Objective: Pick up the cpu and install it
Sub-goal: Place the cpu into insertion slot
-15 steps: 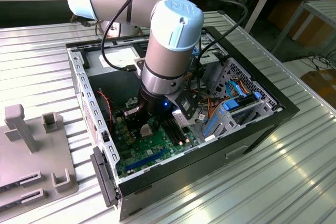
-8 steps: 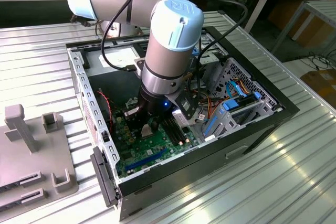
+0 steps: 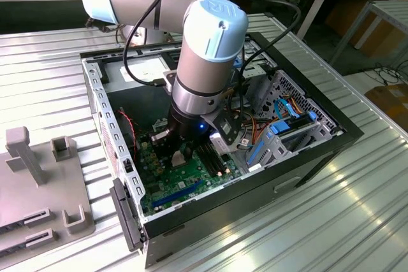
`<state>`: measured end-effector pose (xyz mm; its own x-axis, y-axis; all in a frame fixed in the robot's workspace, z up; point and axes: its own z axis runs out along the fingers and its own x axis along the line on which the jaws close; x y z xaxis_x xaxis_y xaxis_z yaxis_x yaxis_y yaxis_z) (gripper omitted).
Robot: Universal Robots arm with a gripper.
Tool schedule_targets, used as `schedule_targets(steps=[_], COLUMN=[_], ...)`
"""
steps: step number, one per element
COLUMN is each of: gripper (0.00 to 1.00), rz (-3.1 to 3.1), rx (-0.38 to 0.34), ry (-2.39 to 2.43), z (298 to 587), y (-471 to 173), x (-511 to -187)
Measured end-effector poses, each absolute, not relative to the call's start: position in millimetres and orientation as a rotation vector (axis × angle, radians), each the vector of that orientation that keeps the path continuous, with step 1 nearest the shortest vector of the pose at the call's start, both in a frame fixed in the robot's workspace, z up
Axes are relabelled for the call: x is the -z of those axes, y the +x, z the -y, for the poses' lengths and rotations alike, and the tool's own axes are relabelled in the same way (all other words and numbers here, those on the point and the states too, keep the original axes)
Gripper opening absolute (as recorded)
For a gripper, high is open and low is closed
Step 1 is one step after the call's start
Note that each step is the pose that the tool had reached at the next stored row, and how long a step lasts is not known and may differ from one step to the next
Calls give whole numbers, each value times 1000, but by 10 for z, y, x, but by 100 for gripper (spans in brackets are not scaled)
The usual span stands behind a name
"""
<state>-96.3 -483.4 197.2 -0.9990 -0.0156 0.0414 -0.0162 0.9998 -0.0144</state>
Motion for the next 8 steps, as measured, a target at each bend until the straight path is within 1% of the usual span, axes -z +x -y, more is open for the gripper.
schedule_targets(steps=[8], gripper=[52], rz=[3100], rx=[-23], ry=[25], z=[4834], y=[-961], x=[-1994])
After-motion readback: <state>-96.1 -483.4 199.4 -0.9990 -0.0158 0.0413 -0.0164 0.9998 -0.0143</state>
